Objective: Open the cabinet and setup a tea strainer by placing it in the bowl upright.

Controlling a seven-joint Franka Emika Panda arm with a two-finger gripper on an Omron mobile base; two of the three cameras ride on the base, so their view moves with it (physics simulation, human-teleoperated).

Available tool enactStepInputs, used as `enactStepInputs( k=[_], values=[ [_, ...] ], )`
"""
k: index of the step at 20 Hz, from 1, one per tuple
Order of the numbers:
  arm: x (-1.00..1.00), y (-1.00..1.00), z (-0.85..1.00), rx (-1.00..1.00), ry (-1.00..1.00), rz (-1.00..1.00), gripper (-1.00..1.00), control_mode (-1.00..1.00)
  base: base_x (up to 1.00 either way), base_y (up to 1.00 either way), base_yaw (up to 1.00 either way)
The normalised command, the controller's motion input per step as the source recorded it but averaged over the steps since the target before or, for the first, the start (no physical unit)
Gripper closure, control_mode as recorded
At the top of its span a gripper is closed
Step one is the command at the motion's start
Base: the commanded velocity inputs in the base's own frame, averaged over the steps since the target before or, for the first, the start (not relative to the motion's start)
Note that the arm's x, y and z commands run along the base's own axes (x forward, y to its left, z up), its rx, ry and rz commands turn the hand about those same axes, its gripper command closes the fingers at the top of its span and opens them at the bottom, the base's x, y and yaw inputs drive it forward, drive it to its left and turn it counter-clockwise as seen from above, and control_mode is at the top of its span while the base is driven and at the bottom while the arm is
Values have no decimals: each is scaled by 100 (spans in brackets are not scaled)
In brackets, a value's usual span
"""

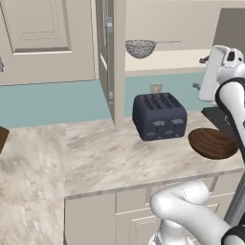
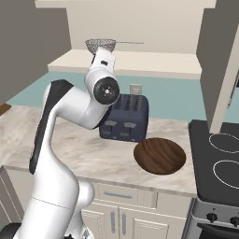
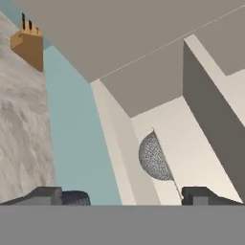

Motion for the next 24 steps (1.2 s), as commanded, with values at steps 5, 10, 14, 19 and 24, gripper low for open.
enactStepInputs(
  k=[5,10,14,19,24],
  values=[
    [36,0,-6,-6,-1,-4,-100,-100,0,0,0],
    [36,16,0,-4,1,-1,-100,-100,0,0,0],
    [2,7,0,-4,-1,0,-100,-100,0,0,0],
    [31,17,13,-6,0,0,-100,-100,0,0,0],
    [34,7,26,-17,0,0,-100,-100,0,0,0]
  ],
)
